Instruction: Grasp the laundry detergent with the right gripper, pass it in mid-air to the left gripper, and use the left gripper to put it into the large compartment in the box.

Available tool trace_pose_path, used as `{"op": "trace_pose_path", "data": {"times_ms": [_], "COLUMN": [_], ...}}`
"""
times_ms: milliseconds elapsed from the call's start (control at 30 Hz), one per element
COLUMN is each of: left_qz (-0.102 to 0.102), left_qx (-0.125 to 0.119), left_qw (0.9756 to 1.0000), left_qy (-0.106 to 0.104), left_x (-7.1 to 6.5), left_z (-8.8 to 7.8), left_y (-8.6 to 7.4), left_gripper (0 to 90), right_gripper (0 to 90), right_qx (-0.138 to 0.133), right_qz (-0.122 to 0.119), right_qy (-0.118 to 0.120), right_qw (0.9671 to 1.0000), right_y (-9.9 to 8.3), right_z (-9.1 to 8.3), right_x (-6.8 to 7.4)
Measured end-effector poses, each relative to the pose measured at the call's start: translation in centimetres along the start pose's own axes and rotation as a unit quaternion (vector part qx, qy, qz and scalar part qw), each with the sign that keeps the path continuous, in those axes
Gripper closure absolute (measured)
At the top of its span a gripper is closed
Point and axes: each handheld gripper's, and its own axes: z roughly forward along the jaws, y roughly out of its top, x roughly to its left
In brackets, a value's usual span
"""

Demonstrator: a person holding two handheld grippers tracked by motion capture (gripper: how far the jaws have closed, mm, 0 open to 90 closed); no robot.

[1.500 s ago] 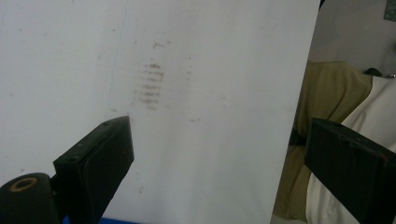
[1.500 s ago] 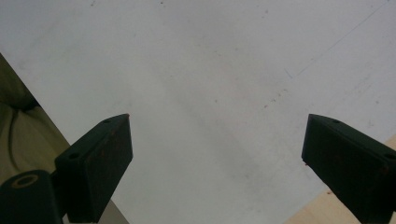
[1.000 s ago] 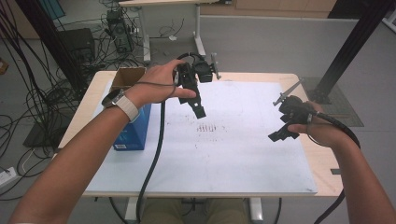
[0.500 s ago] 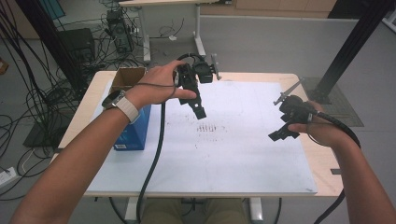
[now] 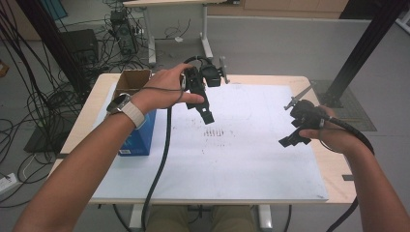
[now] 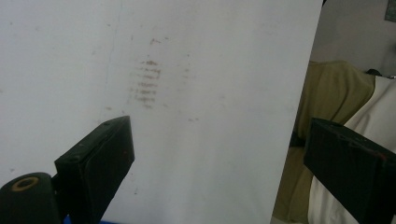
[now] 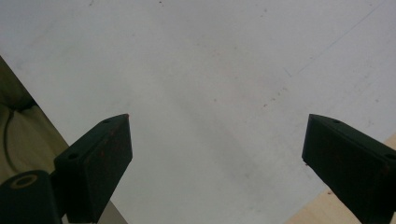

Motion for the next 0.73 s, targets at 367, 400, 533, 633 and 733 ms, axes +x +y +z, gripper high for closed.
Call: {"op": "trace_pose_path", "data": {"times_ms": [367,400,533,633,733], "left_qz": [-0.006,-0.006,-0.009,-0.005,-0.009], "left_qx": [-0.003,-0.003,-0.005,-0.004,-0.006], "left_qw": [1.0000,1.0000,0.9999,1.0000,0.9999], "left_qy": [0.000,0.001,-0.001,0.000,0.000], "left_x": [0.16,0.17,0.14,0.15,0.11], "left_z": [0.02,0.03,0.03,0.05,0.08], "left_y": [-0.37,-0.38,-0.36,-0.32,-0.31], "left_gripper": [9.2,9.2,9.2,9.2,9.2], "right_gripper": [8.3,8.3,8.3,8.3,8.3], "right_qx": [0.000,0.000,-0.001,-0.001,-0.002], "right_qz": [-0.002,-0.003,-0.002,-0.004,-0.004], "right_qy": [0.001,0.001,0.001,0.001,0.001], "right_qw": [1.0000,1.0000,1.0000,1.0000,1.0000], "right_y": [0.08,0.08,0.09,0.10,0.06], "right_z": [0.12,0.13,0.08,0.10,0.09], "right_x": [0.10,0.10,0.14,0.17,0.20]}}
